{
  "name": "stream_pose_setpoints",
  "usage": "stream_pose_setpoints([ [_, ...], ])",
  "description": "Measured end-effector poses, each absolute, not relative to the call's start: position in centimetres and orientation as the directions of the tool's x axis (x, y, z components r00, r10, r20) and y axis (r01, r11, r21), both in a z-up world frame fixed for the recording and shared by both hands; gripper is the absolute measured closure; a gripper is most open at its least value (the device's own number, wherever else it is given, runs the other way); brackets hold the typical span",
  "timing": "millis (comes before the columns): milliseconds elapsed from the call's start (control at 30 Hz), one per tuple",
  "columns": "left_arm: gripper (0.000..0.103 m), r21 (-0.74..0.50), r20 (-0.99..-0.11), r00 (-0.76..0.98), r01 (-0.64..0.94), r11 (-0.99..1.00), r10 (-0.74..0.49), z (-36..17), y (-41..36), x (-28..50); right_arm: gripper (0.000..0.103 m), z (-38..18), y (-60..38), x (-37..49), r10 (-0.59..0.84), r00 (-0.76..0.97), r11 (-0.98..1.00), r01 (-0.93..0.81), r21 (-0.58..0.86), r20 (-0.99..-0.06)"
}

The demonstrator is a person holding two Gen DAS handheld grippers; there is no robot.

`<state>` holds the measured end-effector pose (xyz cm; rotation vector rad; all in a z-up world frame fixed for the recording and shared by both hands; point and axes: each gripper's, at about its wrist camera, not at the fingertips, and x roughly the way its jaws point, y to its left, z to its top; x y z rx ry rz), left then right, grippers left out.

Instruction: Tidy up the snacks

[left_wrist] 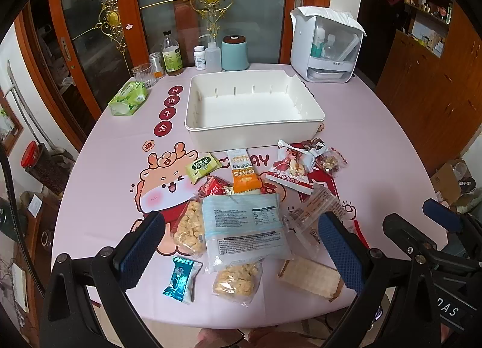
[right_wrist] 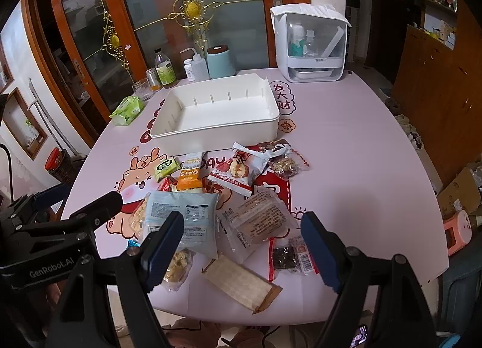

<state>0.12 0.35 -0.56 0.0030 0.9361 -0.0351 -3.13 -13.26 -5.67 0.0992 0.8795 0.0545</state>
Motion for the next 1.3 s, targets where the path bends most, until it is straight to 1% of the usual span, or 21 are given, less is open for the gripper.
stream_pose_setpoints([
  [533, 0.002, -0.012, -0.809, 0.587, 0.048, 0.999, -0.038, -0.7, 0.8, 0.1, 0.022, -6.5, -13.6, -2.7, 0.135, 0.620, 0.990, -0.056, 0.128, -0.773],
  [700, 0.002, 0.023, -0.798, 0.603, 0.010, 1.000, 0.012, -0.8, 2.1, 0.5, 0.022, -8.1, -13.9, -2.4, 0.142, 0.607, 0.990, -0.094, 0.107, -0.782],
  [833, 0.002, 0.041, -0.800, 0.598, -0.030, 0.999, 0.051, -1.7, 4.4, 0.9, 0.022, -10.6, -14.2, -1.7, 0.189, 0.538, 0.981, -0.146, 0.130, -0.821],
  [933, 0.002, 0.039, -0.817, 0.571, -0.075, 0.996, 0.075, -3.2, 7.1, 1.3, 0.022, -13.1, -14.1, -1.4, 0.210, 0.487, 0.973, -0.193, 0.129, -0.848],
  [1067, 0.002, 0.013, -0.858, 0.507, -0.126, 0.992, 0.075, -6.0, 10.5, 1.4, 0.022, -16.5, -13.7, -1.3, 0.232, 0.407, 0.955, -0.267, 0.128, -0.883],
  [1300, 0.002, -0.012, -0.929, 0.369, -0.120, 0.993, 0.034, -12.7, 13.0, 0.7, 0.022, -21.6, -12.6, -1.5, 0.228, 0.310, 0.921, -0.376, 0.102, -0.923],
])
